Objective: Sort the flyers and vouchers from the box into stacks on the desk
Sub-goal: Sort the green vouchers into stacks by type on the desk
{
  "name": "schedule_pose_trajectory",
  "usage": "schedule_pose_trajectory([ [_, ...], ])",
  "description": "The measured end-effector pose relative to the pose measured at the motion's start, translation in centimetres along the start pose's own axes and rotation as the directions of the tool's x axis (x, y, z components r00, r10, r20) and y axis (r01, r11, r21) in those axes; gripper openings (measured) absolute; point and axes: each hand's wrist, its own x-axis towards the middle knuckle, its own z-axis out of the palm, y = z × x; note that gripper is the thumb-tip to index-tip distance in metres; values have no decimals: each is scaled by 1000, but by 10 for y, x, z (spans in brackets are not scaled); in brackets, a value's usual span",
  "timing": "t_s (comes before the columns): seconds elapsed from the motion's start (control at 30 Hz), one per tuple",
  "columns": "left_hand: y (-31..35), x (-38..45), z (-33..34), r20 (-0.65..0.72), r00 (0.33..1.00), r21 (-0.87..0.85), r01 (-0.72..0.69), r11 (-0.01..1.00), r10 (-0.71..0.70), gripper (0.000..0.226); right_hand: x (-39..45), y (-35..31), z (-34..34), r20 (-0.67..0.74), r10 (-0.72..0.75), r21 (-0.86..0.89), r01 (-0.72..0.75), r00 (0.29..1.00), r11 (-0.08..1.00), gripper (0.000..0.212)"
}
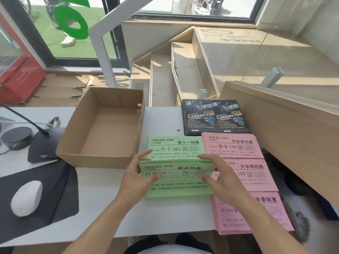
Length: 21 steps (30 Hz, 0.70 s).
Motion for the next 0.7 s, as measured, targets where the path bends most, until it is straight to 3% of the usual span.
schedule_pose_trajectory([
  [0.17, -3, 0, -2, 7, 999, 47, 38, 998, -39, 33, 1, 1, 6, -34, 17, 3, -16, 999, 1000, 51],
  [0.27, -1, 2, 0, -18, 1000, 42, 26, 999, -26, 27, -1, -2, 9, -101, 68, 71, -61, 993, 996, 55],
  [0.37, 0, 3, 1, -88, 996, 72, -11, 997, 17, 38, 3, -2, 5, -140, 138, 104, -124, 981, 987, 55],
  [0.43, -5, 5, 1, -115, 993, 182, -1, 983, 22, 52, 8, 0, 4, -113, 192, 47, -187, 975, 981, 56],
  [0.53, -11, 3, 6, -75, 993, 315, 112, 942, -93, 68, 13, 7, 12, -109, 265, 7, -266, 958, 964, 58],
  [0.7, -13, 5, 9, -111, 987, 343, 149, 928, -117, 75, 16, 16, 21, -172, 232, -202, -265, 957, 943, 62],
])
